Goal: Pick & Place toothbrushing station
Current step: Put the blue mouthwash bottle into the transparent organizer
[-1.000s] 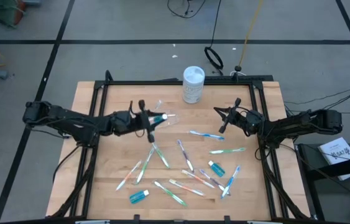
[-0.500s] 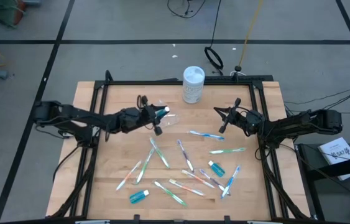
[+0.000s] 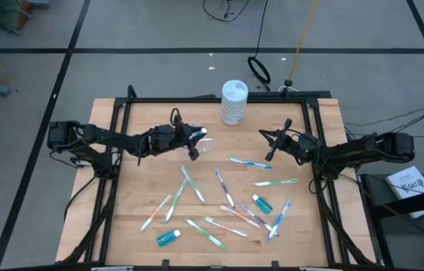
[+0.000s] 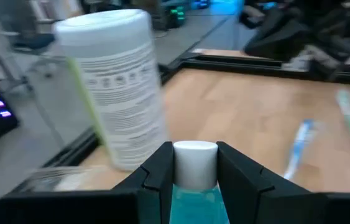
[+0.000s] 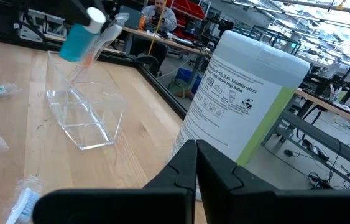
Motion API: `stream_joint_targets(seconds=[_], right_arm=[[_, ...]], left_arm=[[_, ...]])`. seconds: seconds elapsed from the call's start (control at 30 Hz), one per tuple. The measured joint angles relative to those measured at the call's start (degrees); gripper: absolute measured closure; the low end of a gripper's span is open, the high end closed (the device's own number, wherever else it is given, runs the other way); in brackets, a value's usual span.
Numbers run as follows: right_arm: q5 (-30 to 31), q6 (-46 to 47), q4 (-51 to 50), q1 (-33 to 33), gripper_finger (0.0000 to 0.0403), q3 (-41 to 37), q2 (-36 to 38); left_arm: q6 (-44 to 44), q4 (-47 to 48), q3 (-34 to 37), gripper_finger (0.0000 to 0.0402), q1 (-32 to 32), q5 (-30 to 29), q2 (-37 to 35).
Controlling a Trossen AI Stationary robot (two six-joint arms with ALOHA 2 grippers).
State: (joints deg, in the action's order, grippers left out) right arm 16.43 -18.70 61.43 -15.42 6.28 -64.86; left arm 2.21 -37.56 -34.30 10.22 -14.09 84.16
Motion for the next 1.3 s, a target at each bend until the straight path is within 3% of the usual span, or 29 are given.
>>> stream_joint_targets(seconds=[0.73, 1.0, 1.3], right_arm=[[-0.01, 0.0, 0.0, 0.0, 0.0401, 0.02, -0.01], [-0.01, 0.0, 0.0, 0.0, 0.0401, 0.04, 0.0], [-0.01, 0.0, 0.0, 0.0, 0.0401, 0.04, -0.01]], left_arm=[[0.62, 10.26, 0.01, 0.0302, 3.04, 1.79, -0.07], [-0.1, 5.52, 0.0, 0.0297, 3.1, 0.39, -0.11], [-1.04, 9.63, 0.02, 0.0278, 3.36, 1.34, -0.09]])
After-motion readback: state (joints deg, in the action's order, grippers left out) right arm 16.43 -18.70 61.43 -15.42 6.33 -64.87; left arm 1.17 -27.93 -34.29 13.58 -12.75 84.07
